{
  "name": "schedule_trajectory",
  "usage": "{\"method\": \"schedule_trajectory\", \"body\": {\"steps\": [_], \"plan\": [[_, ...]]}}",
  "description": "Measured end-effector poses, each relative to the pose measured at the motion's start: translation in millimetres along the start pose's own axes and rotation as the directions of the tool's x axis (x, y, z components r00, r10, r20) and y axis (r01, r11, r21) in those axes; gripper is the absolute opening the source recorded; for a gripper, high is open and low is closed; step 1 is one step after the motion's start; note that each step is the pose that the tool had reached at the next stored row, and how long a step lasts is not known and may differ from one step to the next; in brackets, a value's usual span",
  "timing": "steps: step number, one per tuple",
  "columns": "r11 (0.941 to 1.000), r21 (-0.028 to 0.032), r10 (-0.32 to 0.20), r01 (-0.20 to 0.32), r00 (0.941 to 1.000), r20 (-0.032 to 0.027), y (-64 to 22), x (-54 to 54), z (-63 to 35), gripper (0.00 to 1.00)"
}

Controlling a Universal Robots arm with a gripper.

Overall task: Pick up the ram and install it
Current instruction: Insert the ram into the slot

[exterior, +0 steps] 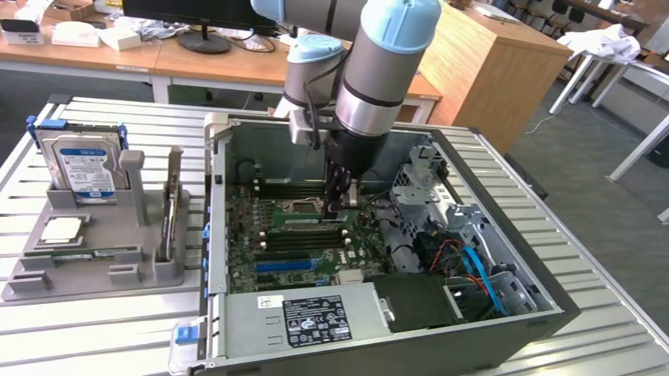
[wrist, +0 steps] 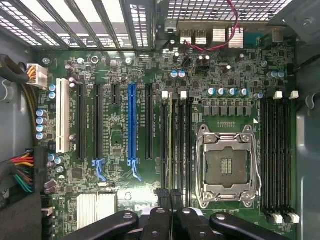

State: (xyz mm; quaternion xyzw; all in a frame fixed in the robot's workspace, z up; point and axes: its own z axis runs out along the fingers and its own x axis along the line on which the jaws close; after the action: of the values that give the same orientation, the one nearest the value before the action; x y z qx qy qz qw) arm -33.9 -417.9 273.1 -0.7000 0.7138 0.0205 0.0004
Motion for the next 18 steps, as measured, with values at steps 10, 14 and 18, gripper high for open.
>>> {"method": "schedule_trajectory", "body": {"steps": [10, 14, 18], "plan": [[1.0, 0.0001, 0.0, 0.0, 1.0, 0.0002, -0.2, 0.2, 6.3, 0.11], [0.9999, -0.0004, -0.012, 0.012, 0.9999, -0.0005, -0.2, 0.2, 7.6, 0.11], [0.9999, -0.0002, -0.013, 0.013, 0.9999, 0.0, -0.3, 0.2, 9.0, 0.11]]}}
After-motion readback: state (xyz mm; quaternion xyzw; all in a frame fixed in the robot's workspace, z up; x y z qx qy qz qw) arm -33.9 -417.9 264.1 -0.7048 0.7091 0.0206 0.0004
